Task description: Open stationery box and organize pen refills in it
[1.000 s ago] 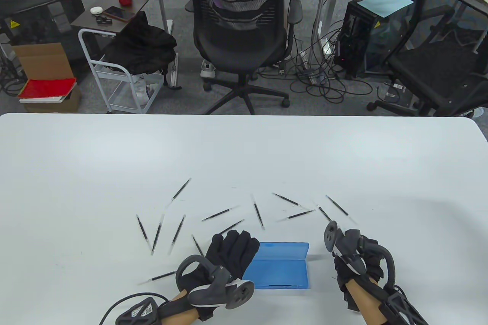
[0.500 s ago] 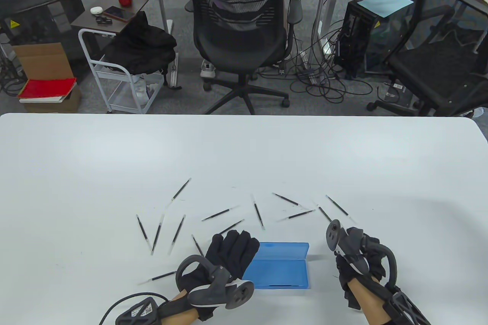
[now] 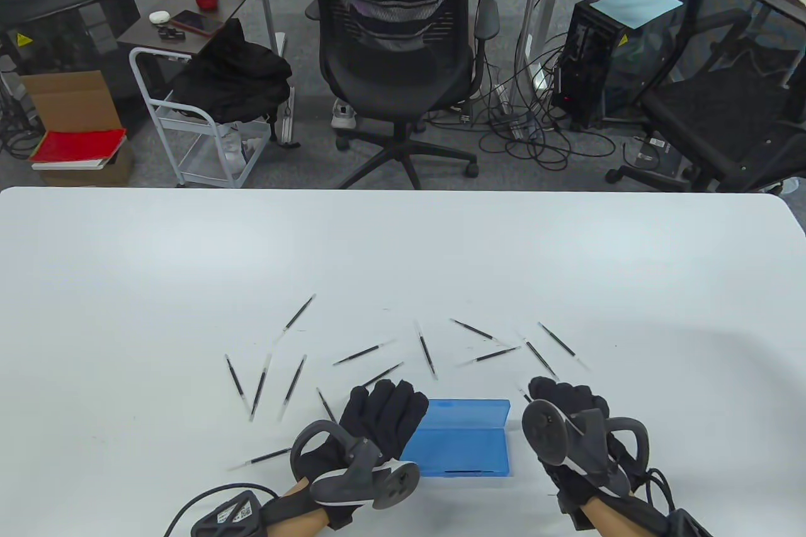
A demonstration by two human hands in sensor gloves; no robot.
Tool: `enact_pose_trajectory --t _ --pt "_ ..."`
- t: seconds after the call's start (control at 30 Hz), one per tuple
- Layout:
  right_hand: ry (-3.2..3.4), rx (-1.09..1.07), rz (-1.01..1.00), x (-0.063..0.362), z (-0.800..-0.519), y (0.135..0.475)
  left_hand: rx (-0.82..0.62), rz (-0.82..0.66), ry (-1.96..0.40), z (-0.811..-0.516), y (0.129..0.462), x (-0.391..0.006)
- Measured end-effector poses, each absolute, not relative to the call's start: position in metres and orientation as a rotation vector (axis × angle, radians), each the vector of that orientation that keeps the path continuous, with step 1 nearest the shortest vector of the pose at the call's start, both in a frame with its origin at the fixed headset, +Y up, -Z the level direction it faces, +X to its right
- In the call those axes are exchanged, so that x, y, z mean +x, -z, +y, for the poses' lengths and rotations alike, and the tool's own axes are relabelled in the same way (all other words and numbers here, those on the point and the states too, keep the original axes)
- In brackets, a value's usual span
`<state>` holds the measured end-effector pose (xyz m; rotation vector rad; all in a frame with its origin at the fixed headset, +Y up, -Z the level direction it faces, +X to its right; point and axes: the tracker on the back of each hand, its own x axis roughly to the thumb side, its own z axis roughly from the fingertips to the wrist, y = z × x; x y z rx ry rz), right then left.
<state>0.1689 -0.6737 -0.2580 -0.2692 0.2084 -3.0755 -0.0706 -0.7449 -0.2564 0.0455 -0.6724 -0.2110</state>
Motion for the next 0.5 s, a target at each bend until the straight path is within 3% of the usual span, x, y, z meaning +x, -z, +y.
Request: enact_pose_trajectory --t 0.23,0.5 --pt "2.923 -0.653 0.197 0.125 -0.697 0.238 0.036 -0.669 0.205 -0.745 0.258 -0.071" --pt "2.759 -0.872 0.141 0.092 -0.731 0.238 0.029 -0.670 0.197 -0.745 0.259 -0.071"
